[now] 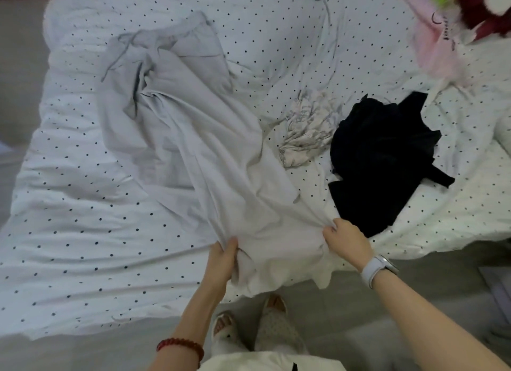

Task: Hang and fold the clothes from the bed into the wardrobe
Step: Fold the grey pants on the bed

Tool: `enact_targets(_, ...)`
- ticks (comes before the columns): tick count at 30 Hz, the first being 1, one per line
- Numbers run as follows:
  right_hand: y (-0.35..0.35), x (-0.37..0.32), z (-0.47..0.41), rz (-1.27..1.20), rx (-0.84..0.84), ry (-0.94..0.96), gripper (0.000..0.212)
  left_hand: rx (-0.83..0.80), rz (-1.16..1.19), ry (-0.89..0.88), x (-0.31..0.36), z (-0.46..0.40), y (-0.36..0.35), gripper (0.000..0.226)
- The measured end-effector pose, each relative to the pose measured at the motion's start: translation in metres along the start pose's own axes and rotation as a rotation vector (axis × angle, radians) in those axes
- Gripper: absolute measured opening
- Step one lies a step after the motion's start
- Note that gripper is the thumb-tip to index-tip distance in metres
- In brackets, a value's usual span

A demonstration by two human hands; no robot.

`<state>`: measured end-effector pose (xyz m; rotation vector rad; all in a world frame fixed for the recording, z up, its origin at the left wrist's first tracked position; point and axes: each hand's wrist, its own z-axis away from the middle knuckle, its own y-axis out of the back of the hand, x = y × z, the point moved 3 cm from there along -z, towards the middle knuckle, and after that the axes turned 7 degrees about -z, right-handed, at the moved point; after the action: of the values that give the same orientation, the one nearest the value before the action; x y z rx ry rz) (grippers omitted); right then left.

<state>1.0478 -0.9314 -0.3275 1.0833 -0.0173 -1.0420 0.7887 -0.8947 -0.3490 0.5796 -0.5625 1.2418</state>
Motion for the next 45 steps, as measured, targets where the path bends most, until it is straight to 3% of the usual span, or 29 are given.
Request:
enact_targets(3,0.014,0.025,-0.005,0.042,0.208,0.051,0.024,-0.111,-0.018,0.043,-0.005,0.004,-0.026,0.035)
enact_targets(7,0.017,0.054,-0.036,0.195,0.17,-0.025,0.03,-0.188,-0.079,0.122,-0.011,-0.006,-0.051,0.023)
enact_targets(8,0.014,0.055,-0.041,0.229,0.152,-0.052,0.027,-0.122,-0.083,0.133,-0.015,-0.009,-0.051,0.021)
enact_targets(11,0.001,0.053,-0.052,0.321,0.149,-0.095,0.035,0.35,-0.017,0.181,-0.03,-0.029,-0.036,0.035)
enact_targets(12,-0.005,0.05,-0.052,0.324,0.176,-0.077,0.039,0.424,0.056,0.207,-0.033,-0.034,-0.03,0.037)
enact_targets(14,-0.02,0.038,-0.047,0.26,0.229,0.077,0.043,0.365,0.248,0.283,-0.034,-0.043,-0.027,0.036)
enact_targets(16,-0.04,0.022,-0.037,0.196,0.221,0.348,0.04,0.263,0.341,0.311,-0.034,-0.054,-0.03,0.043)
enact_targets(20,-0.076,-0.009,-0.008,0.33,0.06,0.77,0.043,0.29,0.389,0.133,-0.017,-0.046,-0.033,0.025)
enact_targets(23,-0.096,-0.022,0.008,0.371,-0.099,0.831,0.05,0.324,0.296,0.019,-0.022,-0.021,-0.016,0.015)
enact_targets(27,-0.109,-0.067,0.04,0.207,-0.329,0.878,0.061,0.344,0.213,-0.051,-0.019,0.014,0.034,0.039)
enact_targets(29,-0.122,-0.082,0.054,0.057,-0.528,0.788,0.057,0.332,0.148,-0.112,-0.014,0.03,0.058,0.05)
enact_targets(32,-0.138,-0.112,0.087,-0.497,-0.796,0.263,0.042,0.335,0.015,-0.185,-0.011,0.053,0.091,0.031)
enact_targets(34,-0.144,-0.128,0.097,-0.868,-0.844,-0.058,0.034,0.267,-0.084,-0.206,-0.008,0.062,0.097,0.011)
enact_targets(37,-0.151,-0.15,0.115,-0.92,-0.78,-0.049,0.033,0.098,-0.152,-0.264,-0.016,0.077,0.112,0.007)
enact_targets(39,-0.154,-0.156,0.126,-0.918,-0.672,-0.008,0.033,0.12,-0.059,-0.268,-0.02,0.081,0.13,0.019)
enact_targets(42,-0.164,-0.155,0.144,-1.032,-0.629,-0.031,0.03,0.152,0.144,-0.154,-0.032,0.071,0.155,0.021)
enact_targets(45,-0.17,-0.153,0.158,-1.143,-0.588,-0.071,0.021,0.026,0.265,0.029,-0.043,0.055,0.152,0.036)
